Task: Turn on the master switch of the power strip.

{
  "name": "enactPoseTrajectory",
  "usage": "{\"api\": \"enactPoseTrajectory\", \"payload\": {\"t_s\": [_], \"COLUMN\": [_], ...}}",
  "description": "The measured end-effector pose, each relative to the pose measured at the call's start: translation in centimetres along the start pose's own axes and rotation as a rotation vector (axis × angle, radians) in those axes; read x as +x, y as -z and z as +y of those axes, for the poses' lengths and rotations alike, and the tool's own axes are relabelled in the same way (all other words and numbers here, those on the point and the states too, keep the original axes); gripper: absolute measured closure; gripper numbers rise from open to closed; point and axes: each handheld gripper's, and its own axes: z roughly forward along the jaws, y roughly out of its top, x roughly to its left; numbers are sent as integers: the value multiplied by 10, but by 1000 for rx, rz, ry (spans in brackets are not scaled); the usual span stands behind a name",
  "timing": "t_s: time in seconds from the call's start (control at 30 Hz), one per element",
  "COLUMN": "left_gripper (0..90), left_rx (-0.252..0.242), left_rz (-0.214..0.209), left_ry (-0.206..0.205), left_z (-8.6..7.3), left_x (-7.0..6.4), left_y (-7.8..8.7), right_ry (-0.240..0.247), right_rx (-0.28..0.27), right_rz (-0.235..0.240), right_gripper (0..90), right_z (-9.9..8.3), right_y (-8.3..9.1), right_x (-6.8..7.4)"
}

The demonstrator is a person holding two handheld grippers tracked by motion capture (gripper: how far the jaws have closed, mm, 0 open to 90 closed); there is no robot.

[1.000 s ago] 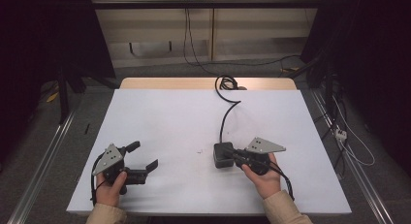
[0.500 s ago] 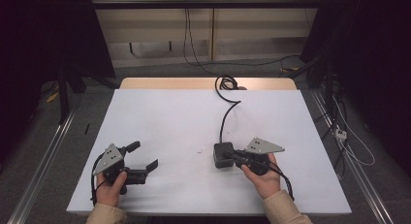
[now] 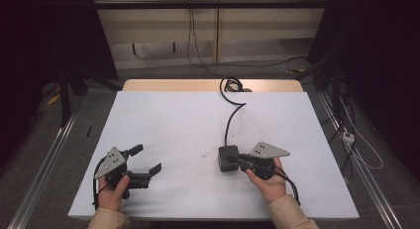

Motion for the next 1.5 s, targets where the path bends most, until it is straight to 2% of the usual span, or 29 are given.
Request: {"api": "enactPoseTrajectory", "payload": {"t_s": [0.4,1.5], "left_gripper": [32,32], "left_rx": [4,0], "left_rz": [0,0], "left_ry": [0,-6], "left_z": [0,1], "left_x": [-1,-2], "left_y": [0,0], "right_ry": [16,-4], "right_rx": [-2,3], "right_rz": [-12,-10], "right_gripper": [900,900], "right_z": [-2,-3], "right_y": [0,-1], "right_x": [2,3]}}
